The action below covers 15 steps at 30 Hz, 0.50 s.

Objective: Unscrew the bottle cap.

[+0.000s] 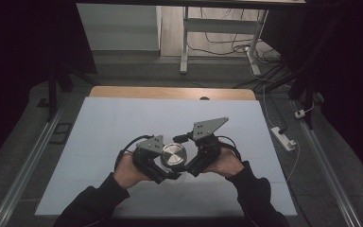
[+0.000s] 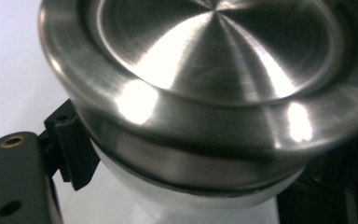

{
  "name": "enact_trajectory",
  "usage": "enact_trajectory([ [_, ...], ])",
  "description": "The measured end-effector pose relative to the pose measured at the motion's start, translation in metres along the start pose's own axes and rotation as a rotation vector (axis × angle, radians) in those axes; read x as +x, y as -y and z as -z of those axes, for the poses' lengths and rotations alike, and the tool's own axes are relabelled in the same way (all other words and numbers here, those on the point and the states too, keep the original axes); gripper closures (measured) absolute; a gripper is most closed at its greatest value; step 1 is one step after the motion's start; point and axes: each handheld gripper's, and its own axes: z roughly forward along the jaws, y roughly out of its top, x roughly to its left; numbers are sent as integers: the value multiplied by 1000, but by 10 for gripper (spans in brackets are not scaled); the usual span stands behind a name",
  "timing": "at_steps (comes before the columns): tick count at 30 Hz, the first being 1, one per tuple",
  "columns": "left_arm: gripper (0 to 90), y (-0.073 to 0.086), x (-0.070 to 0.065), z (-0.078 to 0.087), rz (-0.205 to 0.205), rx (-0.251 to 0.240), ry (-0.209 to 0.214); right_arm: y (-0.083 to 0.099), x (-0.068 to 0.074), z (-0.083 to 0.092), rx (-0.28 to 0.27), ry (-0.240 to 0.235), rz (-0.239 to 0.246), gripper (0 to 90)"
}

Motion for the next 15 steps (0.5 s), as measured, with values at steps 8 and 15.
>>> enact_trajectory([
  [8, 154, 5, 8, 7, 109, -33, -153, -5, 6, -7, 43, 268, -43, 35],
  [15, 154, 5, 7, 2, 130, -11, -207, -2, 11, -23, 31, 370, -74, 75],
])
